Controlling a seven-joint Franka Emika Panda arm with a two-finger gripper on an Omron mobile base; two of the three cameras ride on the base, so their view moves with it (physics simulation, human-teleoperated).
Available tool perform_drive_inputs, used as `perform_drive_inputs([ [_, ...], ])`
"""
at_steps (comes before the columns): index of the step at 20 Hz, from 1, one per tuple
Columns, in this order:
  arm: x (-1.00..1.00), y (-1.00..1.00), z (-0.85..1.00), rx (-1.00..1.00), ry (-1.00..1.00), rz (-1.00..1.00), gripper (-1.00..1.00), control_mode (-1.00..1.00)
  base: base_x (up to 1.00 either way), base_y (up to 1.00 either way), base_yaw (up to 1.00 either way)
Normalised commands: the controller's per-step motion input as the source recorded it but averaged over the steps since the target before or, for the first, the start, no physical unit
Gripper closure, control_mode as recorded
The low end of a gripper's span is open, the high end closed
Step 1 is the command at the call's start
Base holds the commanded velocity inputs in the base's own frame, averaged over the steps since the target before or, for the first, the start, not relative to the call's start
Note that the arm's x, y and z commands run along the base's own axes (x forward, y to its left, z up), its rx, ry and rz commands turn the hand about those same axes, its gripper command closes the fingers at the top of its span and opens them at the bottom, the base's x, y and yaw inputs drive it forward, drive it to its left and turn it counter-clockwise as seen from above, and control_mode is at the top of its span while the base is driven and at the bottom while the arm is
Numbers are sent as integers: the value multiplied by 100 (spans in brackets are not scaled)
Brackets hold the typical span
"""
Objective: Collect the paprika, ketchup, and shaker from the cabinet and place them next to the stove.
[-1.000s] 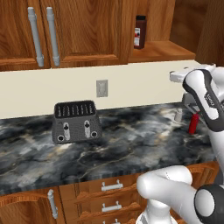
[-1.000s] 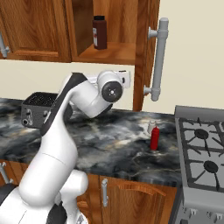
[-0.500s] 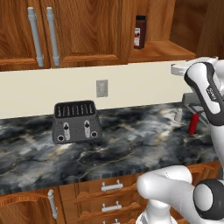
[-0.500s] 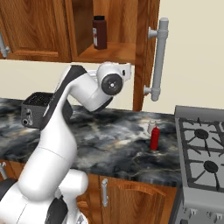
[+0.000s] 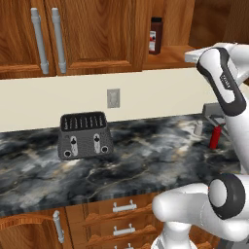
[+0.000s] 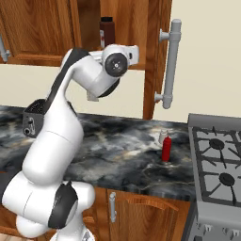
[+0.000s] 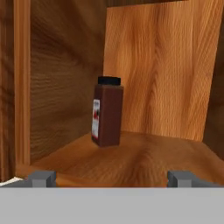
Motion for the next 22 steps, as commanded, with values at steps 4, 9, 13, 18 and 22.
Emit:
perform_drive_inputs([
  [4, 34, 0, 43, 0, 4, 0, -100, -100, 0, 0, 0],
  [9, 47, 0, 23, 0, 4, 4, -100, -100, 0, 0, 0],
  [13, 56, 1, 0, 0, 7, 1, -100, -100, 0, 0, 0],
  [18, 45, 0, 1, 0, 1, 10, -100, -100, 0, 0, 0],
  [22, 35, 1, 1, 0, 0, 17, -100, -100, 0, 0, 0],
])
